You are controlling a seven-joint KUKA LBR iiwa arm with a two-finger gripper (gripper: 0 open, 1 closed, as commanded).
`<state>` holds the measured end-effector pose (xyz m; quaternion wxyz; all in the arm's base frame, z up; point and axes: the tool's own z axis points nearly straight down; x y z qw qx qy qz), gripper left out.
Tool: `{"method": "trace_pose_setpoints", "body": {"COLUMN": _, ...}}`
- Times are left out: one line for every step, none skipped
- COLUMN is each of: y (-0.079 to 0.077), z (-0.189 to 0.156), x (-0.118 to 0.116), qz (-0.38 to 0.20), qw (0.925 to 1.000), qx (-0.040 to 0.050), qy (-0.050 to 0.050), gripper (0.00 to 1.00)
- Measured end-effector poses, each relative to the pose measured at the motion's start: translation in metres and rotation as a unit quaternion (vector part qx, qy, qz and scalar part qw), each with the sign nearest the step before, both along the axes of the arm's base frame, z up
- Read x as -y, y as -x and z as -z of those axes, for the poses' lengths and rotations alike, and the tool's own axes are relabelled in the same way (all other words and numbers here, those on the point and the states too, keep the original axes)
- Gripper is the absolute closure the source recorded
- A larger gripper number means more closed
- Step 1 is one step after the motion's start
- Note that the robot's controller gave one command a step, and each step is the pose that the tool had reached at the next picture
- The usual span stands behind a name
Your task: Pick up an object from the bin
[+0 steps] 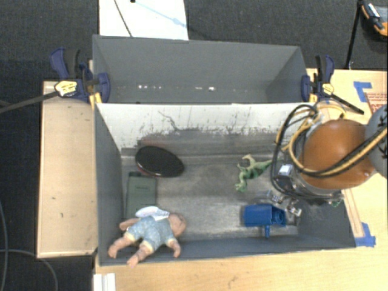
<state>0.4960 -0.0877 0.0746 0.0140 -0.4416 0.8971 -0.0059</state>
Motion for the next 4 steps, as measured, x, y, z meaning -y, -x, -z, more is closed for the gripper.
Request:
{"method": "trace_pose_setpoints", "body": {"y": 0.0, "z": 0.0, "x": 0.0, "qz": 0.001, "qw": 1.0, "qx": -0.0001, "qy": 0.0, "gripper": 1.0}}
{"method": "trace_pose_setpoints", "body": {"y": -0.006, "z": -0.041, "x": 0.004, "qz": 0.003, "qw": 0.9999, "qx": -0.017, "qy": -0.001, "gripper": 1.0}}
{"method": "trace_pose_setpoints", "body": {"y": -0.01, "z": -0.102, "x": 0.01, "qz": 0.028, "qw": 0.9995, "qx": -0.0164, "qy": -0.001, "gripper": 1.0}}
{"method": "trace_pose_setpoints", "body": {"y": -0.024, "z": -0.159, "x": -0.021, "qz": 0.027, "qw": 0.9995, "qx": -0.0156, "qy": 0.0, "gripper": 1.0}}
